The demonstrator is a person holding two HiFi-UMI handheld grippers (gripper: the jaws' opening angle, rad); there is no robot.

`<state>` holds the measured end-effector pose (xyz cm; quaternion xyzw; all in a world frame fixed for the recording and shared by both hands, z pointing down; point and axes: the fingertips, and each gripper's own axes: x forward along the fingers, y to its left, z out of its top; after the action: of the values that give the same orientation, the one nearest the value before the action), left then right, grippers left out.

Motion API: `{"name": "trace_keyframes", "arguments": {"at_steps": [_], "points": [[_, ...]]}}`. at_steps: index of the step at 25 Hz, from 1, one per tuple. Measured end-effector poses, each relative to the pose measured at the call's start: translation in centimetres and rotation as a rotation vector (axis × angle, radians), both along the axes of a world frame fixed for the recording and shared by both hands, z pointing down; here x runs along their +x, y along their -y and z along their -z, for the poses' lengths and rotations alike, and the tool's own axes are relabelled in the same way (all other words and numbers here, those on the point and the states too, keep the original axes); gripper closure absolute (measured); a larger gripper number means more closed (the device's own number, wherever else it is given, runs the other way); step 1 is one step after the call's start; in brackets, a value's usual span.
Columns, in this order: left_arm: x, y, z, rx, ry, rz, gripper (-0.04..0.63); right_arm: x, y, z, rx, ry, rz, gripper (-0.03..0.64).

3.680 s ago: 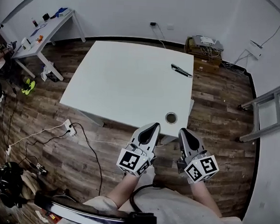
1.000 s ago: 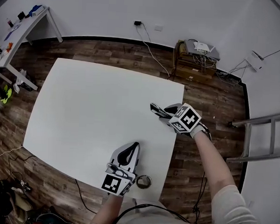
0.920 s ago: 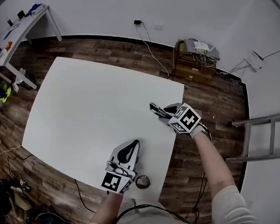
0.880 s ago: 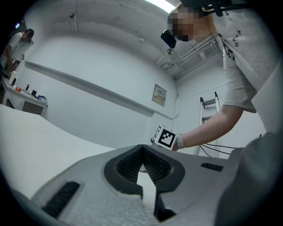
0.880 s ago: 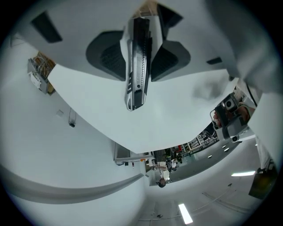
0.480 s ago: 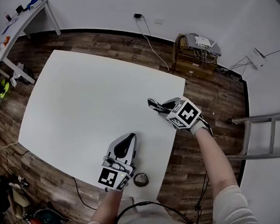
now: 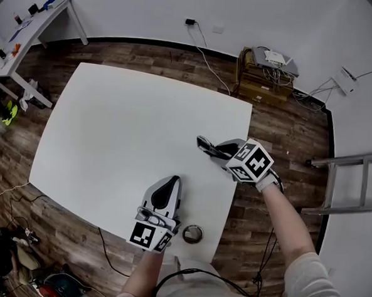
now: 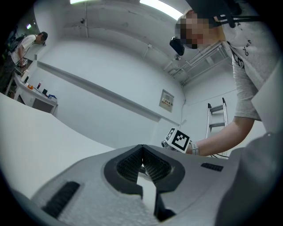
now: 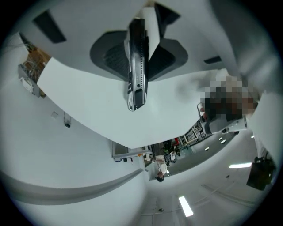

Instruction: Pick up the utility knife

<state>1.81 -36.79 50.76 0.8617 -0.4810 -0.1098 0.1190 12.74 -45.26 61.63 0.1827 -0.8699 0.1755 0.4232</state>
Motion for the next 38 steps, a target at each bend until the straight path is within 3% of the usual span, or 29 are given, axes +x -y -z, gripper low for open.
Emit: {"name": "trace_keyframes", "arguments": {"at_steps": [7,11,21,27,38], "points": [[-1.6,-1.0,1.2,0.016,0.002,-0.004,0.589,-3.3,-3.9,3.7,-0.015,0.137,-0.055,0.485],[-1.7,-1.6,2.4,0.029,0.003,-0.025,0.589,-4.8,-5.6,6.5,0.03,0.197,-0.092,0.486],[-0.8,-5.4,4.8,0.057,0.018,-0.136,0.589,-5.2,-12.4,11.2,0.105,0.422,-0.37,0.485],[-0.3,-8.6,6.5,0.074,0.032,-0.196,0.589,-5.3,-17.2,12.8,0.126,0.501,-0.49,0.485],[-0.4,-12.4,8.7,0.105,0.026,-0.19,0.589,-5.1,-21.1,16.8,0.236,0.608,-0.619,0.485]]}}
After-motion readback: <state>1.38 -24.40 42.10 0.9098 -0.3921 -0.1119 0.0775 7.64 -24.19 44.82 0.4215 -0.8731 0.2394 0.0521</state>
